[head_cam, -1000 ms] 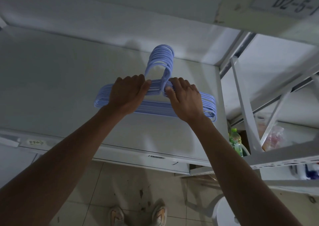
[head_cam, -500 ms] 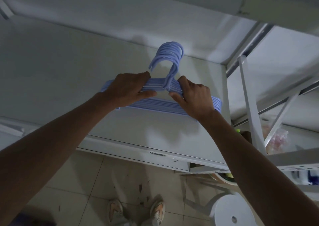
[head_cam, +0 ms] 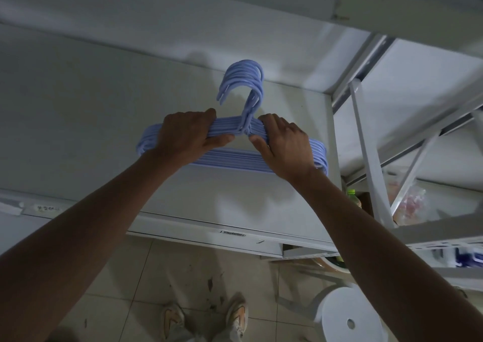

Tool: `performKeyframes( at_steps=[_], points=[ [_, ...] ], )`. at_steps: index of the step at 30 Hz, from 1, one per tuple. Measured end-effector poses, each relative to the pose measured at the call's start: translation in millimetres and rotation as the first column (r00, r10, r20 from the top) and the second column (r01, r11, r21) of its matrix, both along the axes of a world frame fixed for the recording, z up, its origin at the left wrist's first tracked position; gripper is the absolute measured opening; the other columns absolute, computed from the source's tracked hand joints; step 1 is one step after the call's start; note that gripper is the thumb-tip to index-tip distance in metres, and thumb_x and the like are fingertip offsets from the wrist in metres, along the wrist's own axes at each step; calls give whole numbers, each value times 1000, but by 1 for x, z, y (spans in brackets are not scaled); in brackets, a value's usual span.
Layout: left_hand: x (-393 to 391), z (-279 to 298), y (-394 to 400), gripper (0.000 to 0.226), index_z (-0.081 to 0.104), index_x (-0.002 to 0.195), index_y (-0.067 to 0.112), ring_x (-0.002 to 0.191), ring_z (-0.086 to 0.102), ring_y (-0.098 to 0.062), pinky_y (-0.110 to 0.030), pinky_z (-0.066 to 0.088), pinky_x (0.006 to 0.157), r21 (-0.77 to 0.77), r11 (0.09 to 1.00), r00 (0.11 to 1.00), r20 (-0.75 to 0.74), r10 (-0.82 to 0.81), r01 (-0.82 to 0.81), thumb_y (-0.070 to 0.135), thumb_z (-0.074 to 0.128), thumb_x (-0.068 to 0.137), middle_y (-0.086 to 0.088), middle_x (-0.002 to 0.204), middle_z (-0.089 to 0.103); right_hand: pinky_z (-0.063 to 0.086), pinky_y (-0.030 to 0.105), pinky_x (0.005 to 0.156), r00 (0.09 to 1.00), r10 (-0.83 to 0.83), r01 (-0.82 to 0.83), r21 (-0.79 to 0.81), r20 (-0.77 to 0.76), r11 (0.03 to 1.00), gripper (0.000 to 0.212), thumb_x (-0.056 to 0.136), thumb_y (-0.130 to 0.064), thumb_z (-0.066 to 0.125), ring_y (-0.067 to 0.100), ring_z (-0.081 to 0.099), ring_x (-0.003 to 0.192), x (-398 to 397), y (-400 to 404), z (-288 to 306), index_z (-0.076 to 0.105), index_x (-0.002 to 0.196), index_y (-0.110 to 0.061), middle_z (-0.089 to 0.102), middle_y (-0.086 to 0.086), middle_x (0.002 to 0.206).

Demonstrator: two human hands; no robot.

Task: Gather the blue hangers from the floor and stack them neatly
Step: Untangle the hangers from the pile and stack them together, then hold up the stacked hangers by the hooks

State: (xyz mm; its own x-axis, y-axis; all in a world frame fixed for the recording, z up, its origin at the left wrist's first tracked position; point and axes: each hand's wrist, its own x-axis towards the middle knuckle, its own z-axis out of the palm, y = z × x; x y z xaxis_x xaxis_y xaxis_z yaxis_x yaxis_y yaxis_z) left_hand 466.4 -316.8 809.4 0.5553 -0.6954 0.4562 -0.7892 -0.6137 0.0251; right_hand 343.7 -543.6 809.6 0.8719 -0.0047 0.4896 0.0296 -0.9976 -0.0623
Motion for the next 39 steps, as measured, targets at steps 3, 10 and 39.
performKeyframes(
  at_steps=[3,10,39],
  points=[
    [-5,2,-4,75,53,82,13,54,64,-34,-32,35,53,-3,999,999,-17,36,-36,83,27,84,-9,64,66,32,31,62,997,-74,74,-21,9,997,61,102,-67,24,26,59,70,-2,3,0,54,104,-14,62,1,86],
    [-7,1,-1,76,56,78,12,49,62,-31,-31,36,51,16,1000,1000,4,24,-24,82,27,85,-10,58,65,28,27,51,991,-134,134,-72,8,988,74,99,-72,17,30,54,48,-4,9,0,53,87,-9,58,4,64],
    [-119,36,208,87,42,51,21,48,58,-18,-32,46,54,236,846,681,-509,526,-478,96,6,74,2,46,51,40,35,63,726,472,-386,272,-501,882,75,94,-82,20,14,49,52,18,176,41,40,56,-20,45,0,53]
  ],
)
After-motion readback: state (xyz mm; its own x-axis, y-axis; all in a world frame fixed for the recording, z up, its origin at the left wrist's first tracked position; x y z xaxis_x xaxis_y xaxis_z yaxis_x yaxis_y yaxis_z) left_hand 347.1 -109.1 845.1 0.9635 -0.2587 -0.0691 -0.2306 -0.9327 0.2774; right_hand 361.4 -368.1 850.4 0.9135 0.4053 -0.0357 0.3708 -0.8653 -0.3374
